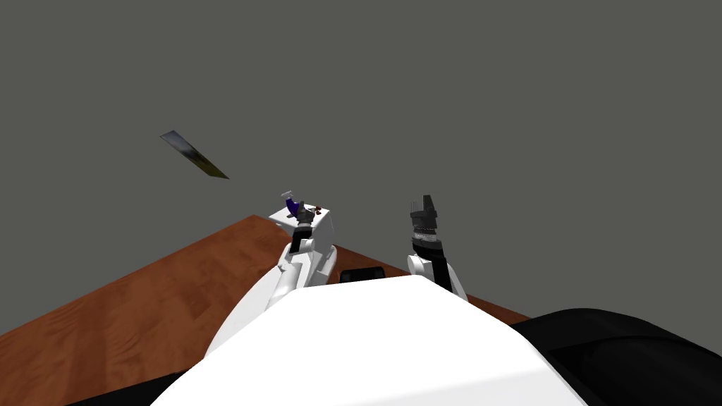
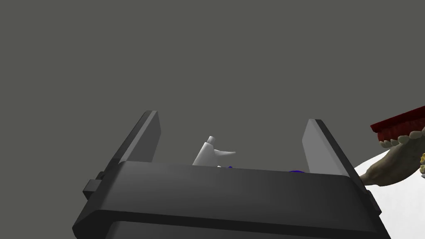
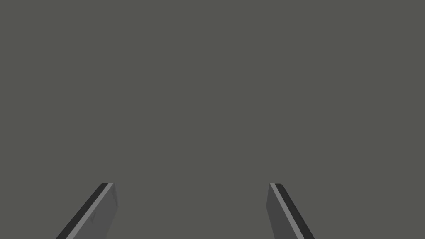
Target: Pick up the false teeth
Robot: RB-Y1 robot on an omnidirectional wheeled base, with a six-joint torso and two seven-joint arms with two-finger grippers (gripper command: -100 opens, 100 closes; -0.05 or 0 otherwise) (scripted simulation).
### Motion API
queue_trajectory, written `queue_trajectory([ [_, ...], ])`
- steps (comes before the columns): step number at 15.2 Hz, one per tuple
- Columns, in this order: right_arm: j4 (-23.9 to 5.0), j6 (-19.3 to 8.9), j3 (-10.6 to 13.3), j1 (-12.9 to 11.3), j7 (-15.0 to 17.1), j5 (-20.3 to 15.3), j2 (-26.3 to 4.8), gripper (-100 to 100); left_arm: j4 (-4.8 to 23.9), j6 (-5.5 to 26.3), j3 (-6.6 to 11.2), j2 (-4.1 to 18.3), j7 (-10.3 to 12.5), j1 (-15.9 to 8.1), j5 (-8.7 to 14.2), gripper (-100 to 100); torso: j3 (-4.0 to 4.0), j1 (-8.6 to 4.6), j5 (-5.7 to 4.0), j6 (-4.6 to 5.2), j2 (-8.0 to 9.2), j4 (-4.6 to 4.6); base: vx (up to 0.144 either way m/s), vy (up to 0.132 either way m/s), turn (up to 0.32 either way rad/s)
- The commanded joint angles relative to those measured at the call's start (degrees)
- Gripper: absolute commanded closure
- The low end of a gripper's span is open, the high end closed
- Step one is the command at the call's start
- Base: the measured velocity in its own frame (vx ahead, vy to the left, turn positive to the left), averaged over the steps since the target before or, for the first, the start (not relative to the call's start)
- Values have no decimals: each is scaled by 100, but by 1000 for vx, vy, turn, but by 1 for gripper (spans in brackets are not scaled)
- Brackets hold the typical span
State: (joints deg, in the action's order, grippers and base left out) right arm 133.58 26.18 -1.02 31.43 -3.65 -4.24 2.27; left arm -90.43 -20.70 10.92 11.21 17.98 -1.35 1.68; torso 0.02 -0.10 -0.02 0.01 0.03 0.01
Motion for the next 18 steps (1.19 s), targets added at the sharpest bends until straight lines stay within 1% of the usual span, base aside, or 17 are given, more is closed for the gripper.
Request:
queue_trajectory([
  [1, 0, 0, 0, 0, 0, 0, 0, 0, 286, -8, 43, -9, 51, -134, 33, -100, 0, 0, 0, 0, 0, 0, -12, -25, -7],
  [2, 0, 0, 0, 0, 0, 0, 0, 0, 287, -8, 43, -9, 51, -134, 33, -100, 0, -1, 0, 0, 0, 0, -8, -19, -4],
  [3, 0, 0, 0, 0, 0, 0, 0, 0, 477, -3, 103, -17, 117, -323, 79, -100, 0, 1, 0, -1, 0, 0, -11, -21, -6],
  [4, 0, 0, 0, 0, 0, 0, 0, 0, 585, -3, 103, -17, 117, -323, 79, -100, 0, 1, 0, 0, -1, 0, -11, -20, -9],
  [5, 0, 0, 0, 0, 0, 0, 0, 0, 589, -3, 103, -17, 117, -323, 79, -100, 0, 1, 0, 0, 0, 0, -7, -14, -3],
  [6, 0, 0, 0, 0, 0, 0, 0, 0, 778, 2, 164, -27, 183, -510, 125, -100, 0, 2, 1, -1, -1, 0, -11, -18, -4],
  [7, 0, 0, 0, 0, 0, 0, 0, 0, 887, 2, 164, -27, 183, -510, 125, -100, 0, 2, 0, 0, -1, 0, -11, -22, -8],
  [8, 0, 0, 0, 0, 0, 0, 0, 0, 888, 2, 164, -27, 183, -510, 125, -100, 0, 1, 0, 0, -1, 0, -7, -16, -3],
  [9, 0, 0, 0, 0, 0, 0, 0, 0, 1099, 6, 224, -38, 248, -695, 171, -100, 0, 3, 0, -1, -1, 0, -8, -17, -3],
  [10, 0, 0, 0, 0, 0, 0, 0, 0, 1183, 6, 224, -38, 248, -695, 171, -100, -1, 2, 1, 0, -1, 0, -11, -19, -7],
  [11, 0, 0, 0, 0, 0, 0, 0, 0, 1342, 11, 284, -50, 312, -877, 215, -100, -1, 2, 0, 0, -1, 0, -13, -23, -7],
  [13, 0, 0, 0, 0, 0, 0, 0, 0, 1473, 11, 284, -50, 312, -877, 215, -100, 0, 0, 0, -1, 0, 0, -12, -21, -5],
  [14, 0, 0, 0, 0, 0, 0, 0, 0, 1634, 15, 343, -63, 374, -1054, 259, -100, 0, 1, 0, -1, 0, 0, -13, -19, 1],
  [15, 0, 0, 0, 0, 0, 0, 0, 0, 1757, 15, 343, -63, 374, -1054, 259, -100, 0, 1, 0, 0, 0, 0, -11, -17, -6],
  [16, 0, 0, 0, 0, 0, 0, 0, 0, 1757, 15, 343, -63, 374, -1054, 259, -100, 0, 1, 1, 0, 0, 0, -5, -11, -4],
  [17, 0, 0, 0, 0, 0, 0, 0, 0, 1939, 18, 402, -77, 436, -1228, 301, -100, 0, 3, 1, -1, -1, 0, -5, -13, 0],
  [18, 0, 0, 0, 0, 0, 0, 0, 0, 2034, 18, 402, -77, 436, -1228, 301, -100, -1, 3, 1, 0, -2, 0, -5, -14, -5],
])
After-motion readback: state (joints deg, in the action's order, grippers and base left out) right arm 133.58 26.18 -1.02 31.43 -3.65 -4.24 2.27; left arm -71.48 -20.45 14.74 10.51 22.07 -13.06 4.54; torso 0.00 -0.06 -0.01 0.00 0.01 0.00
